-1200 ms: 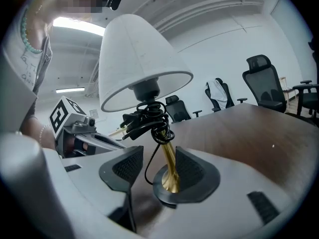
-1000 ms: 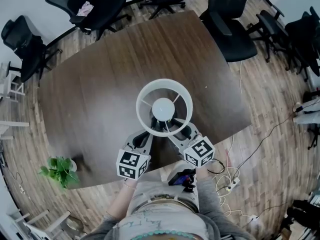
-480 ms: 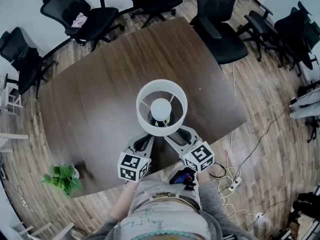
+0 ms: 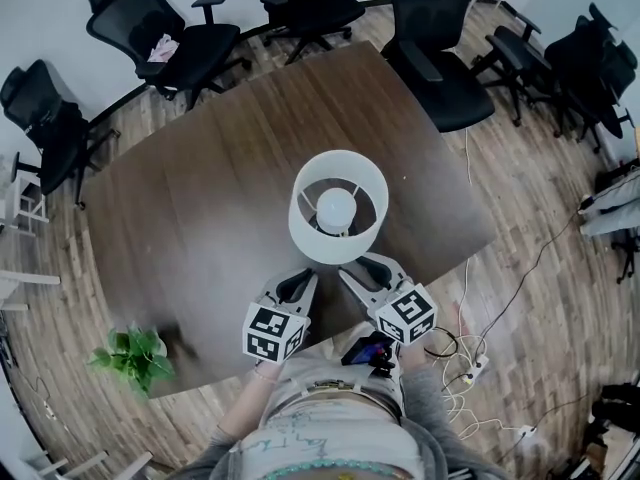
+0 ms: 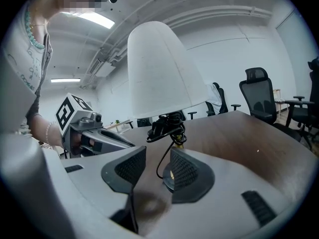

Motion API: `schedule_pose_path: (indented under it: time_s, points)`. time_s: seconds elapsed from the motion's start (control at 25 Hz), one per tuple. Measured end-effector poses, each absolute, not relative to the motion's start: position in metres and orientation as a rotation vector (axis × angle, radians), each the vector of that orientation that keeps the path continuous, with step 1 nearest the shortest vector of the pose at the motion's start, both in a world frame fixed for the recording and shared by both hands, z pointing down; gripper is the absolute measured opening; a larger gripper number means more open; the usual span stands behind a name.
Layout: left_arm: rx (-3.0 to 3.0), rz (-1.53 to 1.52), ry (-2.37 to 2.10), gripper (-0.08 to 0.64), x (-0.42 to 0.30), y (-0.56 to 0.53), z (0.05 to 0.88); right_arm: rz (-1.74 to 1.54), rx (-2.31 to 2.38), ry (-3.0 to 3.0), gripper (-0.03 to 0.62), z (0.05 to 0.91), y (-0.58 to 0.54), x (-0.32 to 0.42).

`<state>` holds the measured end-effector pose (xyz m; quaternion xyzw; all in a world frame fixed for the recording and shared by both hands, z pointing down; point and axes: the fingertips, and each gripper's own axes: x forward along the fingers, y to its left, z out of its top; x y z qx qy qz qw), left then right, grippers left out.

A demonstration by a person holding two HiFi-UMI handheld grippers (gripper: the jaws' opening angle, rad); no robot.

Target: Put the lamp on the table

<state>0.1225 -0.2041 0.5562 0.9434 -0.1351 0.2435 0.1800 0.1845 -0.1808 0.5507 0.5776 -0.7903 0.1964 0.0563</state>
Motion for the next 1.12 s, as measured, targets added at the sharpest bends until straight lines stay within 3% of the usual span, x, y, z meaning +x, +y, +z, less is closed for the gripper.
schedule_pose_path:
  time_s: [0.48, 1.12]
  points:
    - [2.743, 0.664, -0.314, 0.041, 0.116, -0.199, 0.538, 0.547, 1.823, -2.348, 0.075, 0.539, -0.169, 0.170]
    - [2.805, 0.614, -0.268, 0.041, 0.120, -0.184, 0.515, 0.492, 1.810, -2.317, 0.041, 0.524, -0.162, 0.162]
